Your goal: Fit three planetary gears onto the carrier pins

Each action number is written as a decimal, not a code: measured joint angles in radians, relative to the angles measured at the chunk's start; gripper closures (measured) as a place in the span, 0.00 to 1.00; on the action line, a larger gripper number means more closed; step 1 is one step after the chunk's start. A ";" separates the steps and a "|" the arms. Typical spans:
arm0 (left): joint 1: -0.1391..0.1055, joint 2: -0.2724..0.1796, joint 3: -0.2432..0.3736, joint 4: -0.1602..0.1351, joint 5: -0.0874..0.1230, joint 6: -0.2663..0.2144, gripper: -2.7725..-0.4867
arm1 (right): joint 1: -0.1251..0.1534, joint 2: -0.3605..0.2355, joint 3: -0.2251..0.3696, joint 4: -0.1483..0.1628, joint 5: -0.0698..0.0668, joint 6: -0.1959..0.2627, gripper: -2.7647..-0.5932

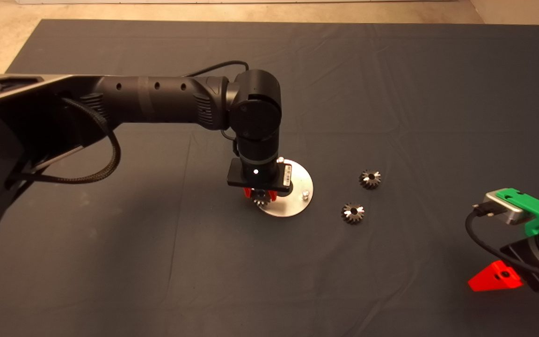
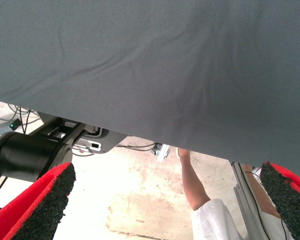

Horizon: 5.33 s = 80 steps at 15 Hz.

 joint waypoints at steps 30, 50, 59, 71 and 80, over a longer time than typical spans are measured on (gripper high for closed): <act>-0.003 0.003 -0.027 0.000 -0.002 0.015 0.84 | 0.000 0.003 0.000 0.000 0.000 0.000 0.01; -0.004 -0.003 -0.027 -0.001 -0.001 0.017 0.64 | 0.000 0.003 0.000 0.000 0.000 0.000 0.01; -0.087 -0.227 0.233 -0.006 -0.003 0.018 0.45 | -0.009 0.124 -0.232 0.000 -0.002 -0.128 0.01; -0.107 -0.973 0.900 -0.155 0.004 -0.001 0.32 | -0.126 0.528 -0.856 -0.082 0.002 -0.467 0.01; -0.107 -0.992 0.900 -0.166 0.003 0.009 0.32 | -0.128 0.556 -0.891 -0.141 0.004 -0.517 0.01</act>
